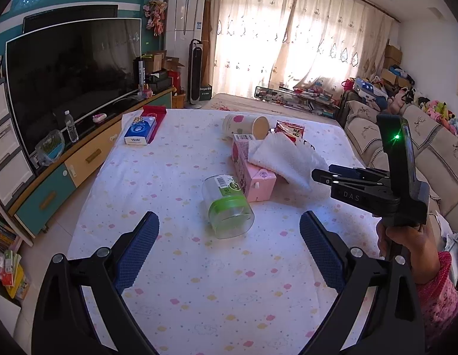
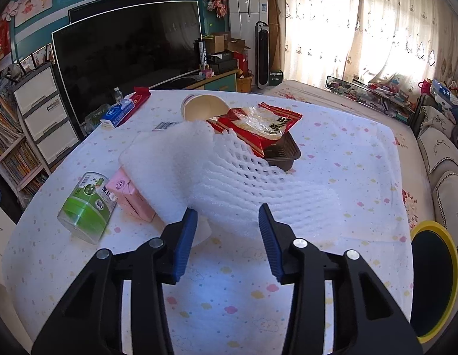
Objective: Collect trash
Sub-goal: 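Grasp the white mesh sleeve with the right gripper and drop it into the bin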
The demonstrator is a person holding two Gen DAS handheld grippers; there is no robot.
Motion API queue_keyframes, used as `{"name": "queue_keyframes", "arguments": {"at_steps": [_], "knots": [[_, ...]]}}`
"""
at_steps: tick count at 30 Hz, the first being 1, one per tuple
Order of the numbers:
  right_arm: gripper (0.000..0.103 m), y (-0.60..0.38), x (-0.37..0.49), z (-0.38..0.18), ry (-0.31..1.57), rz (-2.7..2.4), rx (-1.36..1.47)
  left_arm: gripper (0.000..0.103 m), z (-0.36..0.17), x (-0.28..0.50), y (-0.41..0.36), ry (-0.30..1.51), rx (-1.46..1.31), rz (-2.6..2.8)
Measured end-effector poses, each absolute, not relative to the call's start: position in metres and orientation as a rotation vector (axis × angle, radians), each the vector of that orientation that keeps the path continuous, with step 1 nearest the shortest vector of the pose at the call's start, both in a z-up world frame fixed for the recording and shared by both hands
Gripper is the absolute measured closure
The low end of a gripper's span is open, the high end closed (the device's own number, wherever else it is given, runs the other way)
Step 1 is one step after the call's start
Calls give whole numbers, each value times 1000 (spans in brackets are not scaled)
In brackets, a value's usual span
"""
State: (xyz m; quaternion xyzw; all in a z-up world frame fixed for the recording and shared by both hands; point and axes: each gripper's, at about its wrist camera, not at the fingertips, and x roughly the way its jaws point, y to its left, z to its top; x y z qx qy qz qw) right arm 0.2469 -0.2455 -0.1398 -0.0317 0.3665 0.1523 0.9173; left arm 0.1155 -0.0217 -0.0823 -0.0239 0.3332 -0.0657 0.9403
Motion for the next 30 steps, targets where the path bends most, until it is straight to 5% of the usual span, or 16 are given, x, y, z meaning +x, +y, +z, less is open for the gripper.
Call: {"name": "queue_keyframes", "arguments": {"at_steps": [8, 30], "knots": [[86, -255, 238, -127, 712, 333, -38, 9, -86, 119, -32, 687, -27, -151], [88, -427, 183, -75, 530, 31, 103, 9, -97, 128, -60, 720, 1, -168]]}}
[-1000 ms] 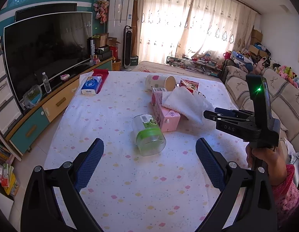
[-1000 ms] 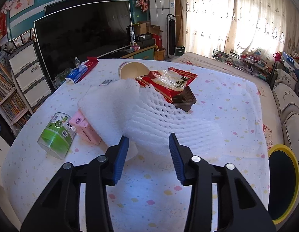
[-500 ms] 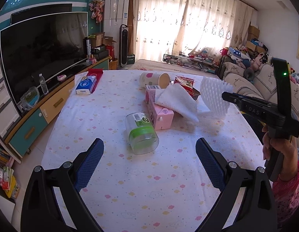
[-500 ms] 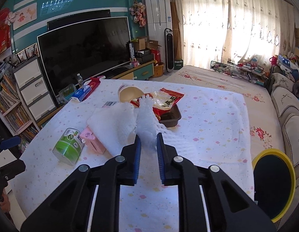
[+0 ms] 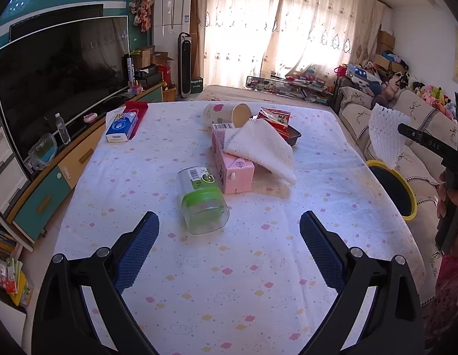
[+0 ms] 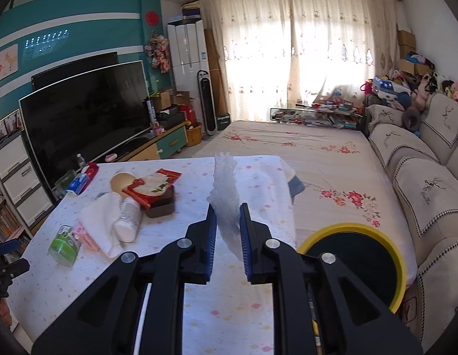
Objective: Collect trash
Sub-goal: 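Grasp the white mesh sleeve with the right gripper and drop it into the bin, then reach the left gripper to the green-lidded jar and close on it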
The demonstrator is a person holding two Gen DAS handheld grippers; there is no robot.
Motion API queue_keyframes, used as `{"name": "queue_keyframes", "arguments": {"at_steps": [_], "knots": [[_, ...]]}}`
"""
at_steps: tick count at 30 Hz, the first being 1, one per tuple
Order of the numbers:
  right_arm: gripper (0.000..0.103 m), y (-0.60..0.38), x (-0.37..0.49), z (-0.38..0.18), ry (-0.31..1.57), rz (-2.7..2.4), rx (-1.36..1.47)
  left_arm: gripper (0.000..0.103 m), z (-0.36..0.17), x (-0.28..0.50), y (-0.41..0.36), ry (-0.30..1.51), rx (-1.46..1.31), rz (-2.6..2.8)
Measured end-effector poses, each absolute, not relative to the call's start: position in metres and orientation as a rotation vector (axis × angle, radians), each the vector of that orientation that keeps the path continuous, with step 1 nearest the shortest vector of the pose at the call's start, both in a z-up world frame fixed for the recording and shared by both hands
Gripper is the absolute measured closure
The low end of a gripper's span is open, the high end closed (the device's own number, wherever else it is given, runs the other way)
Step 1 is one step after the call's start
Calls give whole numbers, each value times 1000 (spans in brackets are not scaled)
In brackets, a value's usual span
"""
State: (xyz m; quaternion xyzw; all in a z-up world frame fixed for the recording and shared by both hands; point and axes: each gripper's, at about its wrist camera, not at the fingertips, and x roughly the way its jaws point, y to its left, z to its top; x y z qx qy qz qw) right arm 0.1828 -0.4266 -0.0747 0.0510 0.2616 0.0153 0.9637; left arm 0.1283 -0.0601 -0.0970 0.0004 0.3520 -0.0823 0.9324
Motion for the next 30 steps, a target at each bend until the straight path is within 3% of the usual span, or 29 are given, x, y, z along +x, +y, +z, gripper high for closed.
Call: {"name": "queue_keyframes", "arguments": {"at_steps": [11, 14, 17, 30], "knots": [[87, -511, 199, -141, 645, -144, 161, 9, -109, 142, -78, 762, 28, -166], [84, -520, 203, -159, 679, -174, 170, 8, -112, 144, -82, 769, 37, -165], [72, -527, 206, -173, 703, -187, 185, 8, -114, 147, -85, 777, 40, -163], [63, -519, 196, -173, 683, -183, 176, 8, -128, 160, -83, 820, 23, -116]]}}
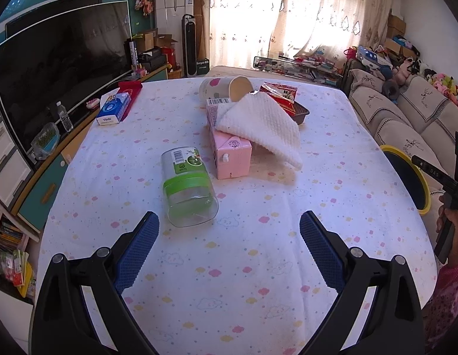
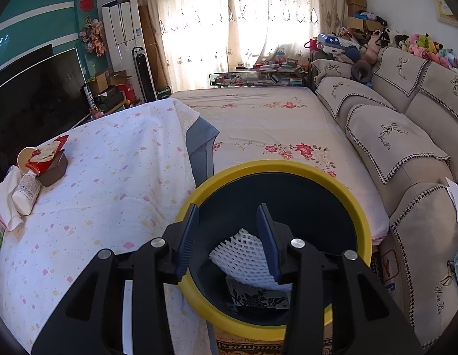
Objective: Collect trash
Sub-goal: 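Reach the left gripper to the green-lidded jar and close on it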
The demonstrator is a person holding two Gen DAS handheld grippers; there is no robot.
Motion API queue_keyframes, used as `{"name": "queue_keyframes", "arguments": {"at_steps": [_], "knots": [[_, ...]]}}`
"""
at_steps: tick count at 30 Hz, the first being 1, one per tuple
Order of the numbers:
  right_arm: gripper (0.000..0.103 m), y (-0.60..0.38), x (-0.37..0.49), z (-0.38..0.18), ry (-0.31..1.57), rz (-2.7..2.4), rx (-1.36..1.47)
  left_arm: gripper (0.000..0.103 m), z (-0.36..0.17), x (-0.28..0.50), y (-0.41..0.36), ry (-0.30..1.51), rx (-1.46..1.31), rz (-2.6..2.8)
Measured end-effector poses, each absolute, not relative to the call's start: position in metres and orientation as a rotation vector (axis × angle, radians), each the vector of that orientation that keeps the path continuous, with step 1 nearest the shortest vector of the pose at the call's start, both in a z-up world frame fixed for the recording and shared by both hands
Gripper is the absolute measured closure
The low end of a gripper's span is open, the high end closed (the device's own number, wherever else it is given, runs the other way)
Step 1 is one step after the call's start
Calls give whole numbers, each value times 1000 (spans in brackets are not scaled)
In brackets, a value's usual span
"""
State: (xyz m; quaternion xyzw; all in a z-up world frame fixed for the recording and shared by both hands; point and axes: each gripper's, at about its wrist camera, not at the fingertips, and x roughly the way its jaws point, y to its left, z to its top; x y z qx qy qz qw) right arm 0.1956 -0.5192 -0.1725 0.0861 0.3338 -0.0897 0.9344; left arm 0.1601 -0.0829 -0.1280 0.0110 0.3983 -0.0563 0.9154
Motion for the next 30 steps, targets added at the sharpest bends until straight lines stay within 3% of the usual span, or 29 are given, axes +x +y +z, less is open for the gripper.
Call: {"name": "queue_keyframes", "arguments": {"at_steps": [20, 30], "knots": [[63, -509, 201, -179, 703, -156, 179, 9, -168, 227, -54, 875, -75, 61], [63, -513, 200, -185, 712, -156, 190, 43, -176, 238, -55, 898, -68, 66]]}}
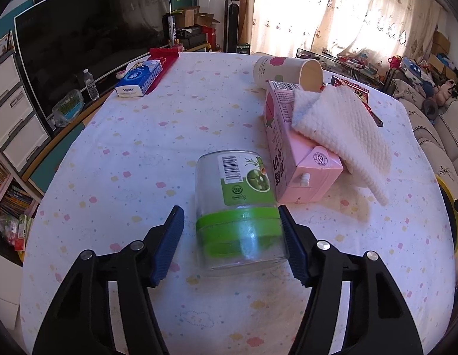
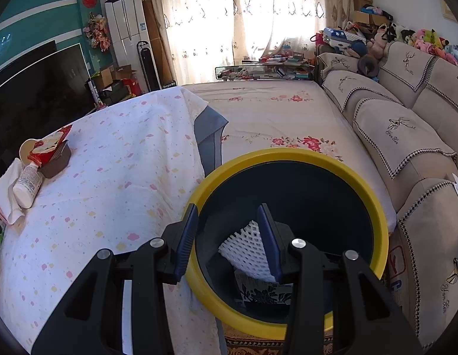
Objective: Collect trash
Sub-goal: 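Reach the left gripper to the green-lidded jar and close on it, then carry the green-lidded jar over the bin and open the left gripper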
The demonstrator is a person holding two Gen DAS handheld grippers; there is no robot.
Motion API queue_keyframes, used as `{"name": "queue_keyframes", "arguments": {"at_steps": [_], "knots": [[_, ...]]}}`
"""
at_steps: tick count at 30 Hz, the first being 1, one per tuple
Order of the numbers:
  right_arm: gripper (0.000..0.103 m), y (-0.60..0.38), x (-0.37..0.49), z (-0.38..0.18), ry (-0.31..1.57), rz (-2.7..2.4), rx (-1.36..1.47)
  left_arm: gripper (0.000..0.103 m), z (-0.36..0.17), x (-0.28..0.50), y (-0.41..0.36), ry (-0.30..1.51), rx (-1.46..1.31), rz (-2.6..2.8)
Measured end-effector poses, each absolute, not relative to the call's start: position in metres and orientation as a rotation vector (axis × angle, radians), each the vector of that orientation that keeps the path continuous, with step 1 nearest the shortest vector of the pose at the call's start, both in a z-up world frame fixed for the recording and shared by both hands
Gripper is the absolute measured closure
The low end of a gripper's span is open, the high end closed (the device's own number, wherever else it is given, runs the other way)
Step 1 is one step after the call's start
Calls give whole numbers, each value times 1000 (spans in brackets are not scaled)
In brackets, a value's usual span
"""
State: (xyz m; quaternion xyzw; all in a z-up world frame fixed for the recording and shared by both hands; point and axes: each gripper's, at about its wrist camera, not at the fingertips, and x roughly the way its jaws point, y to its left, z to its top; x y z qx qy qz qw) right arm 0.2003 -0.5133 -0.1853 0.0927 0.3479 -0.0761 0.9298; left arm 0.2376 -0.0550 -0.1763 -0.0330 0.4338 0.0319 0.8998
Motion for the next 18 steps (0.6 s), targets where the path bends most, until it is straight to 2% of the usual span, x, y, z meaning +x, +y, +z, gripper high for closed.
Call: {"name": "queue_keyframes", "arguments": {"at_steps": [2, 18], "knots": [[63, -514, 199, -186, 711, -156, 192, 51, -176, 236, -56, 892, -65, 56], [63, -521, 180, -182, 686, -159, 223, 53, -143, 175, -82, 839, 10, -84]]}}
